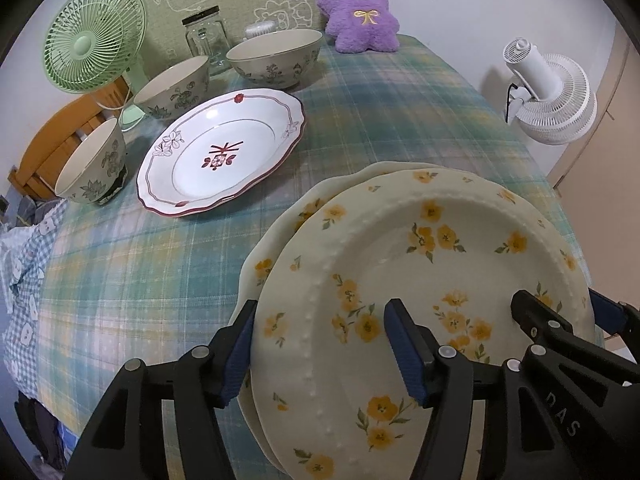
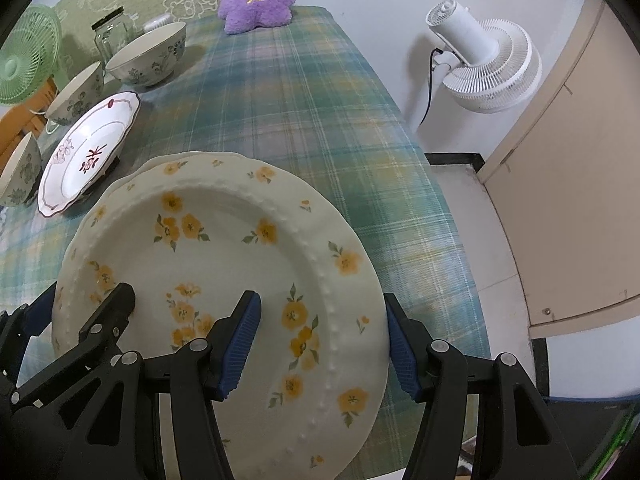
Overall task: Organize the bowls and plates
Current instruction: 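Open both grippers and move them to the red-rimmed white plate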
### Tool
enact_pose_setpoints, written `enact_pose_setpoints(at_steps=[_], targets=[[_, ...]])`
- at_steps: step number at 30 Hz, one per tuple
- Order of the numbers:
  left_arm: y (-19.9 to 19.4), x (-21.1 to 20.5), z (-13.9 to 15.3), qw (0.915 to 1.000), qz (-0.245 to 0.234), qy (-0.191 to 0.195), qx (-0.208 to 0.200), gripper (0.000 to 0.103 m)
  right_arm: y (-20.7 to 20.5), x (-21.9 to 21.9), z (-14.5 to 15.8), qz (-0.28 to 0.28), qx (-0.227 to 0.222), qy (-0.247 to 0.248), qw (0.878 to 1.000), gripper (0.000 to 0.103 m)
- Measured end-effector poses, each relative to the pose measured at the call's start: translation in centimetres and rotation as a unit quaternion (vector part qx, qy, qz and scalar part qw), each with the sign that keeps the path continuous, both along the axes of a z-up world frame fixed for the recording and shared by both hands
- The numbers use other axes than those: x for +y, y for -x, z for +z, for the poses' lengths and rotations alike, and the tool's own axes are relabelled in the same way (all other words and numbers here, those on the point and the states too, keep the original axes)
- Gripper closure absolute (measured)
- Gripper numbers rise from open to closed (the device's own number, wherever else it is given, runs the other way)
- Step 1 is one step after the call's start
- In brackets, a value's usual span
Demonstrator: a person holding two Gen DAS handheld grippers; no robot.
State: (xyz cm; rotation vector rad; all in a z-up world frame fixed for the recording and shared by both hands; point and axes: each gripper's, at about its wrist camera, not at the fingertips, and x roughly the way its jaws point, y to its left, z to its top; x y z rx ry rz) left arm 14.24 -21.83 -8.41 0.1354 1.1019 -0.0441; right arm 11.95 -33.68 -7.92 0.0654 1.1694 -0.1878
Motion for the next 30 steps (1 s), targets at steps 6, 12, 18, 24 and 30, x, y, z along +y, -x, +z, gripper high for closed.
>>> enact_pose_setpoints(at_steps=[6, 12, 18, 24, 30], targets=[[-0.6, -0.3, 0.0, 0.9999, 0.003, -0.011, 0.010, 0.037, -0.3, -0.2, 0.0, -0.004, 0.008, -0.012, 1.000, 0.040], [-0.9, -0.5, 0.1, 0.9996, 0.005, -0.018, 0.021, 0.036, -0.4, -0.3, 0.1, -0.001, 0.014, -0.012, 1.000, 0.041], [-1.2, -1.2, -0.2, 0.9980, 0.003, -0.050, 0.038, 0.036, -0.2, -0.1, 0.3, 0.007, 0.014, -0.006, 1.000, 0.044], [-1.3, -0.8, 0.1, 0.9980, 0.016, -0.046, 0.040, 0.036, -0.7, -0.1, -0.1, 0.011, 0.015, -0.010, 1.000, 0.044], [-1.9, 0.6, 0.4, 0.9978, 0.035, -0.028, 0.049, 0.034, -1.7, 0.6, -0.3, 0.029, 0.023, -0.017, 0.999, 0.041]])
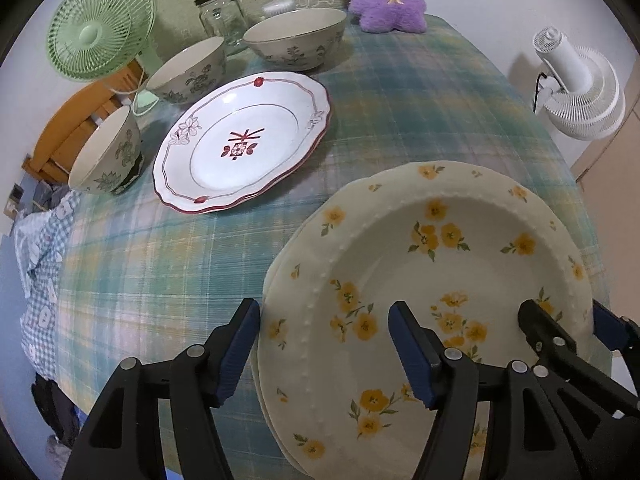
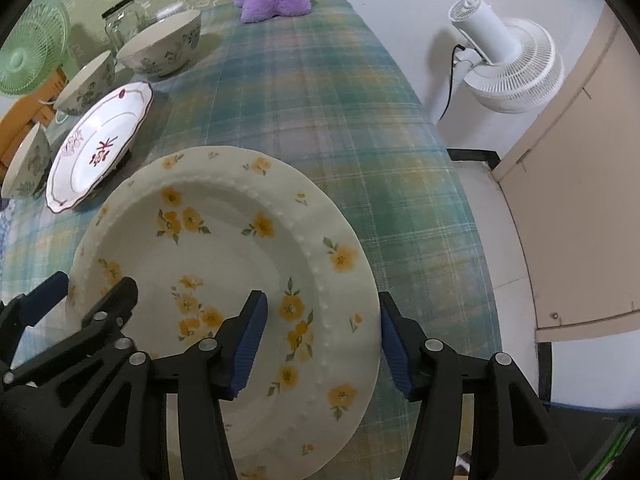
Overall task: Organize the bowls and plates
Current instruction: 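Open both grippers and move them to the red-rimmed white plate, then grasp the rim of the red-rimmed white plate with both grippers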
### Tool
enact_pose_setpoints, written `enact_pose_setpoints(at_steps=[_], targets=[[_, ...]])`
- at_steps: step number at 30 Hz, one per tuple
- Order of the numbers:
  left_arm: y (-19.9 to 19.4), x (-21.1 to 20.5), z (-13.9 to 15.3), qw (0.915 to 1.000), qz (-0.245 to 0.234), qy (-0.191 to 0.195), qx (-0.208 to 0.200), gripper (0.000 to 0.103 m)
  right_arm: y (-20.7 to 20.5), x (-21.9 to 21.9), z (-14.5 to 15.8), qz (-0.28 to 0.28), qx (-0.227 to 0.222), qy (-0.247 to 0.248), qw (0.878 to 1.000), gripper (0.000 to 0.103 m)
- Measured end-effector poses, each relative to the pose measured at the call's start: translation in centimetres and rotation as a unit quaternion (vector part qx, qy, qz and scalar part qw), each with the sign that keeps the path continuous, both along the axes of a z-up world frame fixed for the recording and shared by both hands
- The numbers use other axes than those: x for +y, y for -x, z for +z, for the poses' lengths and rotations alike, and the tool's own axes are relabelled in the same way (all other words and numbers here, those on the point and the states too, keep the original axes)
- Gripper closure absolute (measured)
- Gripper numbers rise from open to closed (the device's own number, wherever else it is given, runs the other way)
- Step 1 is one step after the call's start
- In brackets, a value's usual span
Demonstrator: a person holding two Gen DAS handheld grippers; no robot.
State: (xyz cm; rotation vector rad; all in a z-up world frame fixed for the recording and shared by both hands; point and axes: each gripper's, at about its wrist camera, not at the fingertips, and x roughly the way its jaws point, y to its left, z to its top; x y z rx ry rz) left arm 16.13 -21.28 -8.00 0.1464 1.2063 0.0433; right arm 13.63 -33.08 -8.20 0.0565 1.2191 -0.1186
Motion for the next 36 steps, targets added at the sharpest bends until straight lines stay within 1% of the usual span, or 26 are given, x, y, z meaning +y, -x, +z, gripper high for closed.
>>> enact_pose_setpoints(at_steps=[3, 4, 6, 8, 15, 16, 17, 19, 21, 24, 27, 30, 33, 36], targets=[[-0.3, 0.7, 0.4, 0.9995, 0.009, 0.028, 0.009, 0.033, -0.5, -0.3, 0.2, 0.013, 0.009, -0.015, 1.000, 0.040], [-0.4, 0.8, 0.5, 0.9994, 0.012, 0.030, 0.010, 0.032, -0.8, -0.4, 0.6, 0.018, 0.008, -0.012, 1.000, 0.039], [-0.6, 1.1, 1.0, 0.9991, 0.015, 0.038, 0.007, 0.031, -1.4, -0.5, 1.3, 0.024, 0.002, -0.007, 1.000, 0.031], [-1.0, 1.5, 1.7, 0.9990, 0.023, 0.038, 0.002, 0.030, -2.2, -0.6, 2.7, 0.034, -0.016, -0.011, 0.999, 0.029], [-3.2, 4.1, 4.3, 0.9959, 0.060, 0.054, -0.041, 0.029, -5.3, 1.7, 5.7, 0.077, -0.057, -0.021, 0.995, 0.029], [-3.6, 4.7, 4.7, 0.9951, 0.062, 0.059, -0.049, 0.028, -5.7, 2.5, 6.2, 0.081, -0.067, -0.026, 0.994, 0.029], [-3.8, 5.1, 4.9, 0.9946, 0.062, 0.063, -0.054, 0.024, -6.0, 2.9, 6.6, 0.083, -0.072, -0.029, 0.994, 0.029], [-4.5, 6.2, 5.4, 0.9943, 0.062, 0.058, -0.064, 0.023, -6.6, 4.0, 7.1, 0.083, -0.082, -0.031, 0.993, 0.029], [-5.3, 7.3, 5.7, 0.9944, 0.057, 0.048, -0.075, 0.023, -7.4, 5.2, 7.3, 0.080, -0.088, -0.033, 0.992, 0.029], [-6.4, 9.0, 5.7, 0.9942, 0.054, 0.053, -0.077, 0.023, -8.8, 6.7, 7.7, 0.066, -0.098, -0.041, 0.992, 0.029], [-7.5, 10.6, 5.7, 0.9939, 0.048, 0.043, -0.090, 0.023, -10.3, 8.5, 7.6, 0.060, -0.097, -0.031, 0.993, 0.029], [-8.7, 11.9, 5.6, 0.9930, 0.051, 0.047, -0.095, 0.026, -11.9, 9.9, 7.5, 0.055, -0.107, -0.032, 0.992, 0.029], [-10.0, 12.7, 4.8, 0.9932, 0.045, 0.049, -0.096, 0.026, -13.4, 11.1, 7.1, 0.052, -0.113, -0.023, 0.992, 0.029], [-11.0, 13.1, 3.9, 0.9935, 0.040, 0.041, -0.099, 0.026, -14.7, 12.2, 6.3, 0.050, -0.110, -0.016, 0.993, 0.029]])
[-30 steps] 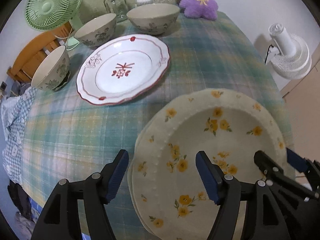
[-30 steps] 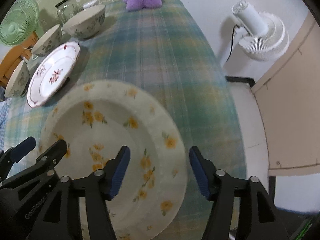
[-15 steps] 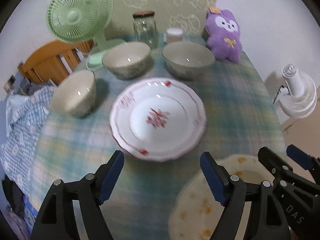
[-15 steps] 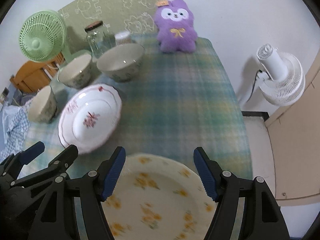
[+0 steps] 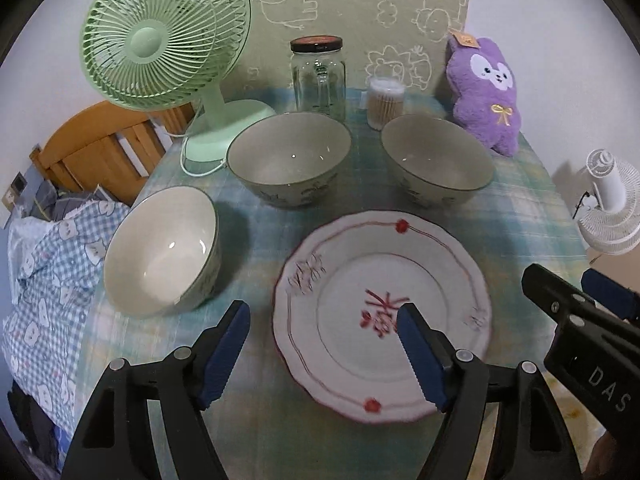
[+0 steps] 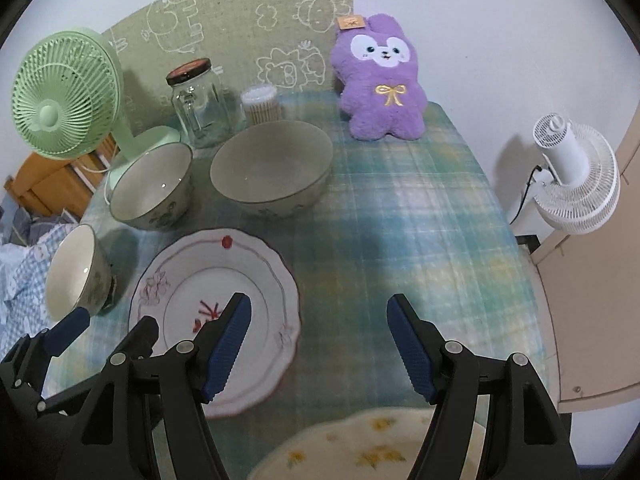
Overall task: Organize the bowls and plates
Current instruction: 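Grasp the rim of the red-rimmed white plate with both grippers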
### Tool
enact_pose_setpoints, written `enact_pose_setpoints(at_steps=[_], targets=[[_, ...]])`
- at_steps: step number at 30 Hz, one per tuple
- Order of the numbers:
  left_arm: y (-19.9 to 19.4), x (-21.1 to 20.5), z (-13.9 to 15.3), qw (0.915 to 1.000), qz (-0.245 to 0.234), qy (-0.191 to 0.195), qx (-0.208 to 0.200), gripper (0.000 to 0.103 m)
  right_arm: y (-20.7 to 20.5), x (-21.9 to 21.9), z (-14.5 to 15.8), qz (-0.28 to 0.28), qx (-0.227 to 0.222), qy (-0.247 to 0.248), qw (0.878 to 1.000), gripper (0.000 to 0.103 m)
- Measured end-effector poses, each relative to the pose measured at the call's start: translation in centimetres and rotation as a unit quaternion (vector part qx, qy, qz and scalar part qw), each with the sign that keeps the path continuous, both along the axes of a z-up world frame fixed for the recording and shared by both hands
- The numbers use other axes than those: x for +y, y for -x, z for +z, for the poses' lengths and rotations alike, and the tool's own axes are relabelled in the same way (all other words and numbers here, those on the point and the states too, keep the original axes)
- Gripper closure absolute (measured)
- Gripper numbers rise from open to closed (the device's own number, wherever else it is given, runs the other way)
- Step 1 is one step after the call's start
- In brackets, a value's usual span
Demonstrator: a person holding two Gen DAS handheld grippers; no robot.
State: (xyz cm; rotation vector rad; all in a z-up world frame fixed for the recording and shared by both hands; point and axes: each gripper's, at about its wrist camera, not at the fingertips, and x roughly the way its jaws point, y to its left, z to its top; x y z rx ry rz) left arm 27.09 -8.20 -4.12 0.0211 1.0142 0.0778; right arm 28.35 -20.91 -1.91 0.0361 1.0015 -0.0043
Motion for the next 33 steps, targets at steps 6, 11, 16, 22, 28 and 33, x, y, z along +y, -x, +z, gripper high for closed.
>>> enact_pose_setpoints(at_steps=[6, 11, 16, 22, 28, 33], targets=[[-1.5, 0.9, -2.3, 0.9999, 0.003, -0.002, 0.014, 0.026, -1.9, 1.3, -2.2, -0.009, 0.021, 0.007, 1.000, 0.029], [-2.4, 1.3, -3.8, 0.9995, -0.002, 0.003, 0.031, 0.037, -2.8, 2.3, -3.9, -0.001, 0.036, 0.012, 0.999, 0.029], [-3.0, 1.6, -4.7, 0.9994, -0.003, 0.004, 0.035, 0.048, -3.6, 2.9, -4.9, 0.009, 0.041, 0.024, 0.999, 0.036], [-3.9, 2.1, -5.8, 0.9989, 0.003, 0.008, 0.046, 0.054, -4.4, 3.1, -6.2, 0.016, 0.058, 0.031, 0.998, 0.054], [-4.0, 2.2, -6.2, 0.9985, 0.003, -0.006, 0.055, 0.066, -4.5, 3.3, -6.9, 0.011, 0.072, 0.038, 0.997, 0.067], [-3.9, 2.5, -6.0, 0.9981, 0.004, 0.002, 0.061, 0.067, -4.2, 3.7, -6.4, 0.010, 0.068, 0.050, 0.996, 0.068]])
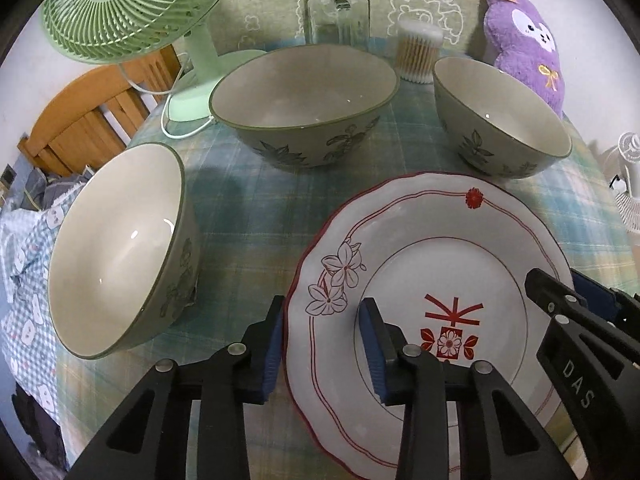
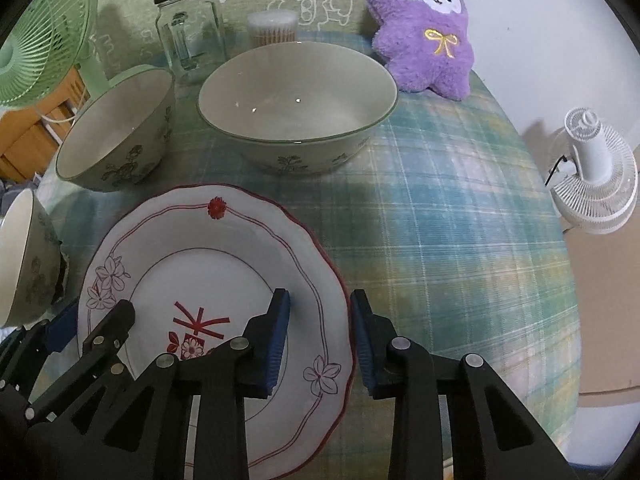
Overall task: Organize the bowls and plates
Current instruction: 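Grasp the rim of the red-rimmed white plate with both grippers, then carry the red-rimmed plate with both grippers over the yellow plate stack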
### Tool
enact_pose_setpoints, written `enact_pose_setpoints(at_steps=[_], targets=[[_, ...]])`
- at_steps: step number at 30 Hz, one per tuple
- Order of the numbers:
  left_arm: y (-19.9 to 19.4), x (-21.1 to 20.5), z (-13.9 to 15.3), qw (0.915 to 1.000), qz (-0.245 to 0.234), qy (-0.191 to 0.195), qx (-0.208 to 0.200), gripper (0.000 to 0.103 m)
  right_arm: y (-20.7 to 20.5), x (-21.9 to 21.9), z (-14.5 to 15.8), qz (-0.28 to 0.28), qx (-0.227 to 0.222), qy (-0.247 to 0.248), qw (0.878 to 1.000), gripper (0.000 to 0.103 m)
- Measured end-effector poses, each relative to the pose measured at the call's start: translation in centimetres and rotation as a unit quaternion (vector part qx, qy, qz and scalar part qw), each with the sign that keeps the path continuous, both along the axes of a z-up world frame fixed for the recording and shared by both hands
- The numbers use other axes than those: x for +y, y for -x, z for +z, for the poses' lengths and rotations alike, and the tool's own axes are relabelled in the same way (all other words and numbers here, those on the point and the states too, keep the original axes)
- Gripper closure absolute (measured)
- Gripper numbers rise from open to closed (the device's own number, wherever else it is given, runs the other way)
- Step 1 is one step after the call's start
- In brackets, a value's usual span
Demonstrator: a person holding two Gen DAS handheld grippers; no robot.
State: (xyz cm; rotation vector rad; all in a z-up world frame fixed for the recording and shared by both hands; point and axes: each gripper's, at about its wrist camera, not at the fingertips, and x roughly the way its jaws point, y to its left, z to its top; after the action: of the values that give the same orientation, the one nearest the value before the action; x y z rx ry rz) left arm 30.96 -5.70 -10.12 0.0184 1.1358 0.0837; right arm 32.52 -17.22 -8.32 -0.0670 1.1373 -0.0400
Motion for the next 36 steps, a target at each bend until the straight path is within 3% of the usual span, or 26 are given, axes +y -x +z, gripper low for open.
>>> enact_pose_setpoints(at_steps=[9, 20, 25, 36], targets=[[1.3, 0.0, 1.3, 0.9998, -0.017, 0.012, -0.002, 0.067, 1.6, -0.2, 1.3, -0.017, -0.004, 0.003, 1.000, 0.068], [4.6, -0.6, 4.6, 0.9977, -0.063, 0.016, -0.021, 0.067, 6.5, -1.0, 4.8, -0.065, -0.023, 0.005, 0.998, 0.068], [6.1, -1.5, 6.1, 0.9950, -0.094, 0.022, -0.028, 0.067, 8.9, -2.1, 6.2, -0.087, -0.029, 0.009, 0.996, 0.068], [9.7, -4.5, 7.4, 0.9936, -0.106, 0.022, -0.034, 0.067, 13.3, -5.6, 7.5, -0.096, -0.032, 0.005, 0.995, 0.068]])
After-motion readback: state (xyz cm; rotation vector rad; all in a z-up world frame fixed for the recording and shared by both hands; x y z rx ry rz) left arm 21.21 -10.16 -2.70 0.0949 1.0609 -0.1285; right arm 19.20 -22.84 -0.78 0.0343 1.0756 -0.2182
